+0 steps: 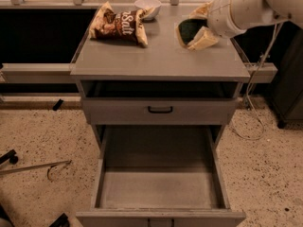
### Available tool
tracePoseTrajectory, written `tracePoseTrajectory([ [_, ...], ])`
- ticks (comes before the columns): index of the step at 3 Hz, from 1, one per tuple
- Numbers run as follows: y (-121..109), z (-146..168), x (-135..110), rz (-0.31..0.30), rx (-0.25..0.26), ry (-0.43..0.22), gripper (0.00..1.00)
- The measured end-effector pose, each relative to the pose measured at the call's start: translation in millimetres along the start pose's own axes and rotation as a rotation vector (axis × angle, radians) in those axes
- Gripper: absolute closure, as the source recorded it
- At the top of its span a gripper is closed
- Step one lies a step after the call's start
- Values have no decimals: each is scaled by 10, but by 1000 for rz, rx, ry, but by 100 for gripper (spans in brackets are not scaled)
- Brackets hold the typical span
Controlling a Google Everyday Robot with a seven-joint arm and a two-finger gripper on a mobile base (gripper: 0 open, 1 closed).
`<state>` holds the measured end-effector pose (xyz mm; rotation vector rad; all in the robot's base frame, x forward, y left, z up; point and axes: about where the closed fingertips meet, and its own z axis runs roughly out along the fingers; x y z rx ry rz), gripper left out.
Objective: Pick sponge from middle drawer and place on counter
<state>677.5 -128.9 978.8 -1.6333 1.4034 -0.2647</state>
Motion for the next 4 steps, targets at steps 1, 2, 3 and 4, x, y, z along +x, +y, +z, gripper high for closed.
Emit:
tracePoseTrajectory([
  [1,-149,555,-52,-27,-101,-28,100],
  [2,-378,1083,-512,-76,-147,-109,100],
  [3,-529,1403,-881,-100,-171,-170,100],
  [4,-483,1610,-902,-69,-222,-175,100],
])
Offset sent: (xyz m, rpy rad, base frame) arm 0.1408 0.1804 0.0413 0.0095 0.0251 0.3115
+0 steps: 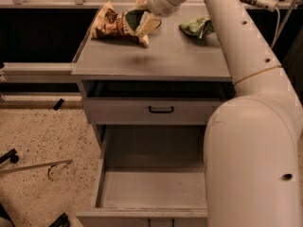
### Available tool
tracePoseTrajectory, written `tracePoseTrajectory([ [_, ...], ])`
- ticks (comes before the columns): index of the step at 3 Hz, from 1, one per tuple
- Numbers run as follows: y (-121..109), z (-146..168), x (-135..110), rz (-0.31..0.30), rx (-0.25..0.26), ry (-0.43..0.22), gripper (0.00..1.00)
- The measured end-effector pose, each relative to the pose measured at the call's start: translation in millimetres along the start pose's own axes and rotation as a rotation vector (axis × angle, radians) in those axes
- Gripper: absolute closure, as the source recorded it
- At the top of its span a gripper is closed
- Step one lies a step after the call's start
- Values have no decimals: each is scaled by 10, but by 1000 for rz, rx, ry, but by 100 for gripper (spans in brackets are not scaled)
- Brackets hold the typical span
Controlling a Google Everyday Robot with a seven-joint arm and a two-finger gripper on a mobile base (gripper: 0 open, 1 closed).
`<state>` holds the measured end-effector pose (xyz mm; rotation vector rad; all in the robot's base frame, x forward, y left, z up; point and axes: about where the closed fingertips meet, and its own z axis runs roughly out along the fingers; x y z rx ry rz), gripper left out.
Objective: Pick sponge from middle drawer and place on counter
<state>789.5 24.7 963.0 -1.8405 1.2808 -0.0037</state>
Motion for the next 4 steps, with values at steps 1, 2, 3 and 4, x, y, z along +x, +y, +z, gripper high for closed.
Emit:
tracePoseTrajectory([
  [1,127,104,211,75,-54,19,100],
  [2,258,156,359,134,-92,21,100],
  [3,445,205,451,199,-133,-11,100],
  [4,651,272,487,260,-180,-59,100],
])
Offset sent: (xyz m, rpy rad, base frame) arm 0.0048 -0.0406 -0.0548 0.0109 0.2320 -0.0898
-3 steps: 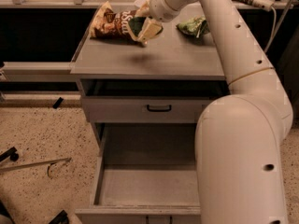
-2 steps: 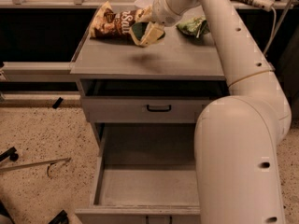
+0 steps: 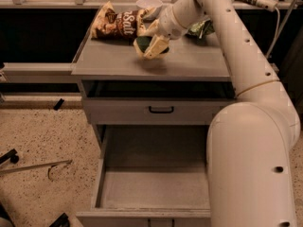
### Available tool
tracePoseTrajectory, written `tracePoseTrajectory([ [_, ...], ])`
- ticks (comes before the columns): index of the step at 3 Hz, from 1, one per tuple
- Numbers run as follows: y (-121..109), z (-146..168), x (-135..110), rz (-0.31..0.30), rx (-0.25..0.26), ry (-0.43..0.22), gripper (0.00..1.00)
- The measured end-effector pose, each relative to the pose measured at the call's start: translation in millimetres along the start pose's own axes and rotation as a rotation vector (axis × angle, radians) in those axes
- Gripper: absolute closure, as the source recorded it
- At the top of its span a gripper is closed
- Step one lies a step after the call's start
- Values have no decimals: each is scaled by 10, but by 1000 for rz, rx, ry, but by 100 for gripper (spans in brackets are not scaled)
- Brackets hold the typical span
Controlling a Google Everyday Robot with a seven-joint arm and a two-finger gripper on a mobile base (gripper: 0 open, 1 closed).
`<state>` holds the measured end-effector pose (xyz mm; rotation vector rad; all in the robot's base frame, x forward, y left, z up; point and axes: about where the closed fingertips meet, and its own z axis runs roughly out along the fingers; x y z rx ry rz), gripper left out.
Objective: Pick sponge from middle drawer and place on counter
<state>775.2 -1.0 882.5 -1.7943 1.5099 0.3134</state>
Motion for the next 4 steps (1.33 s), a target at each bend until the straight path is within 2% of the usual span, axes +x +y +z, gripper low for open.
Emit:
tracePoseTrajectory([
  [1,158,72,56,53,-47,-46,100],
  [2,159,73,55,53,-48,-47,81],
  [4,159,74,55,53,-48,-47,35],
])
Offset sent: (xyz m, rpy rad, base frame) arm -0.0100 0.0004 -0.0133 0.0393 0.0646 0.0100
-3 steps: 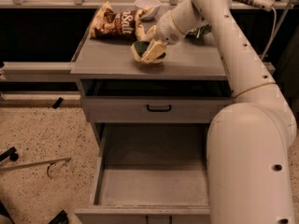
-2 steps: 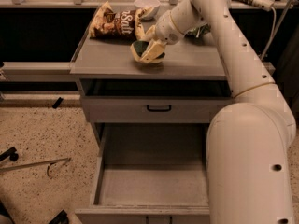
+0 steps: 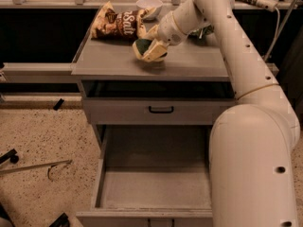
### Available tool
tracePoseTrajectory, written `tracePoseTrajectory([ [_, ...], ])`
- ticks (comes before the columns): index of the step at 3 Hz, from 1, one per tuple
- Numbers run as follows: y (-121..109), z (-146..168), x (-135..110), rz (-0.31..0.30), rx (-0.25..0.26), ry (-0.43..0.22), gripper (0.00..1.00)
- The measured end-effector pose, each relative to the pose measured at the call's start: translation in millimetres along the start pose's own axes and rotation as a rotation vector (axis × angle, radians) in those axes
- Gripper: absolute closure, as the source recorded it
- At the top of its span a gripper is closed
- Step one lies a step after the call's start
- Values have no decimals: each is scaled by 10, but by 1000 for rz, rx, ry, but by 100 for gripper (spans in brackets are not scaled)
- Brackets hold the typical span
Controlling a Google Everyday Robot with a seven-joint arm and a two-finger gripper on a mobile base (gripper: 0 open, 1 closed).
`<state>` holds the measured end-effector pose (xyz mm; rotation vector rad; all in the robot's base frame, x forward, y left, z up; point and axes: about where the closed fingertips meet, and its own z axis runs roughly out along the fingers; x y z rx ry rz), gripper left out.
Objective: Pick sponge from middle drawer and place on counter
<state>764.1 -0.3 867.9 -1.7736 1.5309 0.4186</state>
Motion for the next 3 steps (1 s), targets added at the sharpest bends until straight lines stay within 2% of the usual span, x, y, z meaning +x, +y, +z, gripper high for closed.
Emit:
tracePoseTrajectory([
  [1,0,0,0,0,0,0,11],
  [2,0,1,0,0,0,0,0],
  [3,0,1,0,0,0,0,0],
])
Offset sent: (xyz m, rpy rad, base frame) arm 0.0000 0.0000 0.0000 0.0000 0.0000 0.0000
